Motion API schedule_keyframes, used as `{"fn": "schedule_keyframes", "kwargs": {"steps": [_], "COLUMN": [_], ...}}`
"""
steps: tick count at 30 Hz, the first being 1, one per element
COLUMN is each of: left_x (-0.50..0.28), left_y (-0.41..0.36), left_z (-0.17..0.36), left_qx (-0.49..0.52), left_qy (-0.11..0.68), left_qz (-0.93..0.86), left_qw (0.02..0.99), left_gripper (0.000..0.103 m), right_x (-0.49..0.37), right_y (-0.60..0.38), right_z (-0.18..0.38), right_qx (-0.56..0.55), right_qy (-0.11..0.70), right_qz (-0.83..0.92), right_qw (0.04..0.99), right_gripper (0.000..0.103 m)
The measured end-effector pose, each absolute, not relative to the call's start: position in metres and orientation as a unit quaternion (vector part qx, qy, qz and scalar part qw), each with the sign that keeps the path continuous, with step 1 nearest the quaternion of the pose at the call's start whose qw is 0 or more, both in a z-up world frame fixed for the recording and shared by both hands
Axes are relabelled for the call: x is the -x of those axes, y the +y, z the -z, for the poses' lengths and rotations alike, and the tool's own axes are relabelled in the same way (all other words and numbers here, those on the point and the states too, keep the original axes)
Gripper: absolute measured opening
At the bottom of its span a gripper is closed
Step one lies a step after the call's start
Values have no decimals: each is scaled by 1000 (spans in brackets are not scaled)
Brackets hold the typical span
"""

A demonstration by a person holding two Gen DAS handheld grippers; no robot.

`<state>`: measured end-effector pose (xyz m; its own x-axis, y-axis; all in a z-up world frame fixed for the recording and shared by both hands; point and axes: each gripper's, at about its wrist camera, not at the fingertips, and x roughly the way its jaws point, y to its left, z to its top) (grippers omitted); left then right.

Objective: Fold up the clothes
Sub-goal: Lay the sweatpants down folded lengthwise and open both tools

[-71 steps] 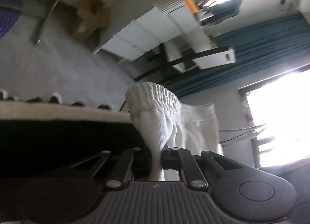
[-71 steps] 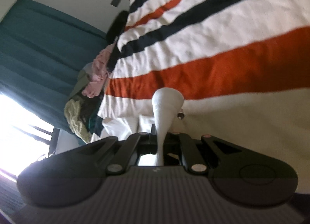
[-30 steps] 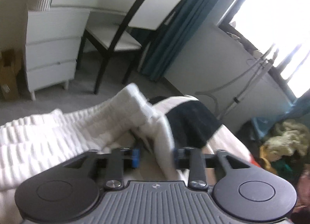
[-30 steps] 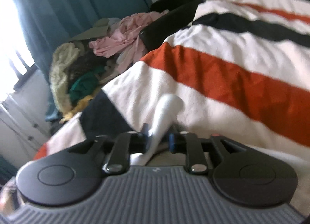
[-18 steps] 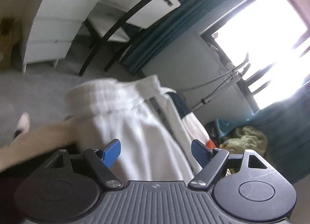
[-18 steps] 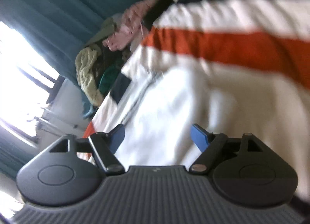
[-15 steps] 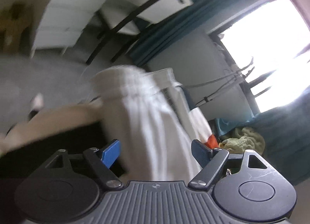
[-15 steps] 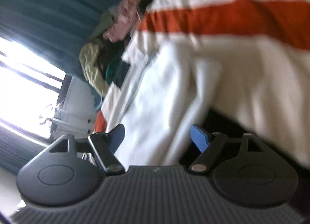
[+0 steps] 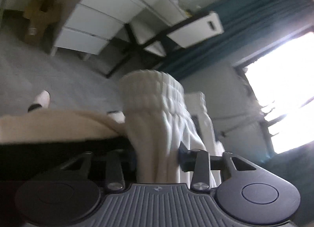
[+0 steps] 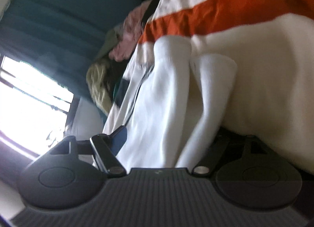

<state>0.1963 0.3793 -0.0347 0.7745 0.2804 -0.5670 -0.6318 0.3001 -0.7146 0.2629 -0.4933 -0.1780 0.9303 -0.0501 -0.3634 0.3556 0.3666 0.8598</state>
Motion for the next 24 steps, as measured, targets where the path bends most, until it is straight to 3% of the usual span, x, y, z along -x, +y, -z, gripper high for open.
{"fn": "schedule_keyframes", "kwargs": {"steps": [3, 5, 6, 9, 17, 24], "left_x": [-220, -223, -224, -229, -168, -81], "left_y": [387, 388, 387, 388, 379, 373], "left_z": [21, 8, 0, -21, -49, -36], "left_qx": [496, 481, 468, 440, 439, 433], "left_qy": [186, 173, 168, 166, 179, 230], "left_qz": [-311, -308, -303, -294, -275, -240], "left_qw": [789, 802, 813, 832, 837, 838], "left_gripper": [13, 11, 11, 10, 10, 11], "right_x": [-282, -286, -285, -274, -211, -128], "right_y": [-497, -500, -504, -523, -546, -569], "right_z": [180, 181, 185, 195, 157, 140], "right_qx": [-539, -536, -543, -588, -570, -565], "right_qy": [120, 121, 124, 119, 143, 168], "right_qz": [143, 157, 161, 137, 120, 146], "right_qw": [821, 821, 815, 789, 800, 794], "right_gripper": [73, 49, 25, 11, 9, 9]}}
